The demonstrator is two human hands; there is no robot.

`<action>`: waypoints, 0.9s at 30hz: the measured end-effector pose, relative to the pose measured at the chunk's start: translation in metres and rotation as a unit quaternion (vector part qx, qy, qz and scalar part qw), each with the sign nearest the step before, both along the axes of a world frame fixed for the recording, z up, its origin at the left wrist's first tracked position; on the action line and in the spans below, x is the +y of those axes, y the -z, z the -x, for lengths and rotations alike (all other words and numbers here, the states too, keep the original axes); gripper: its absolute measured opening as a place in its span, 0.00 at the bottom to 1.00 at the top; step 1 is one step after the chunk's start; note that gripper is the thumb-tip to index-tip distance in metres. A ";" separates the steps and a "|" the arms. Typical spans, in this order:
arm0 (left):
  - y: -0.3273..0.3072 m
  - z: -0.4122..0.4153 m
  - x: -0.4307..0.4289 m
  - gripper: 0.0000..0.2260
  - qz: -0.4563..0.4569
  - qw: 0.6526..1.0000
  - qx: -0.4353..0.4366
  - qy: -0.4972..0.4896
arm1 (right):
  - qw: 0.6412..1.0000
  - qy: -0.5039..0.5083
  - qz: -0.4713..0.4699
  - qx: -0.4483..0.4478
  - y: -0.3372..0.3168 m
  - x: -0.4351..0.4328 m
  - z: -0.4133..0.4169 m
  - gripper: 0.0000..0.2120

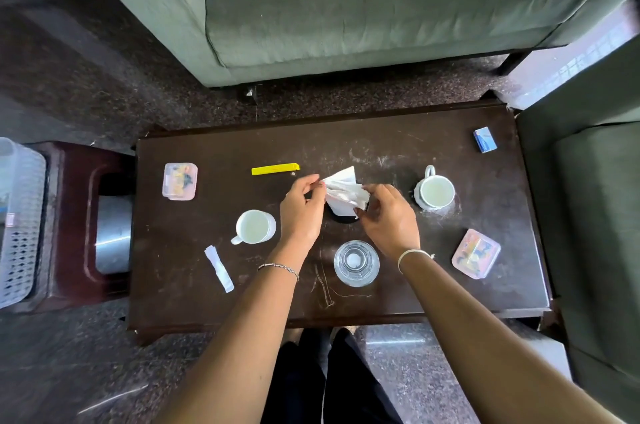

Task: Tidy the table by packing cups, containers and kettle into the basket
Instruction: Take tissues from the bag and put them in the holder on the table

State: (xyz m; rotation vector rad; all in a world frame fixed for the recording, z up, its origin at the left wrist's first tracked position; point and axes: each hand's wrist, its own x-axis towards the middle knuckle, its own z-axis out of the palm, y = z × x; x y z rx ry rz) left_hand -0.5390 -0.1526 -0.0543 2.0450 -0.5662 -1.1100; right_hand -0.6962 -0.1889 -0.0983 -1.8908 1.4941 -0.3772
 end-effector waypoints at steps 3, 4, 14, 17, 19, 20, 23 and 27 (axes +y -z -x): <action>0.004 0.001 -0.001 0.11 -0.017 1.000 0.005 0.015 | 1.000 -0.006 -0.007 0.007 0.002 -0.004 -0.001 0.13; 0.005 0.002 -0.001 0.11 -0.022 1.000 0.003 0.020 | 1.000 -0.010 -0.008 0.015 0.003 -0.005 -0.002 0.11; 0.008 0.005 0.002 0.12 -0.041 0.998 0.022 0.042 | 1.000 -0.003 -0.013 0.016 0.004 0.001 0.004 0.30; 0.010 0.003 0.006 0.09 -0.039 0.998 0.045 0.016 | 1.000 -0.015 -0.015 -0.002 0.002 0.002 0.002 0.39; 0.013 0.003 0.009 0.10 -0.037 0.998 0.043 0.025 | 1.000 -0.019 -0.014 0.000 0.003 0.000 0.000 0.37; 0.014 0.003 0.009 0.11 -0.037 0.998 0.043 0.029 | 1.000 -0.021 -0.014 0.002 0.003 -0.002 -0.002 0.35; 0.017 0.003 0.010 0.14 -0.036 0.998 0.038 0.039 | 1.000 -0.019 -0.022 -0.003 0.006 -0.002 -0.005 0.31; 0.018 0.002 0.008 0.13 -0.036 0.998 0.035 0.046 | 1.000 -0.010 -0.028 -0.005 0.009 0.000 -0.007 0.33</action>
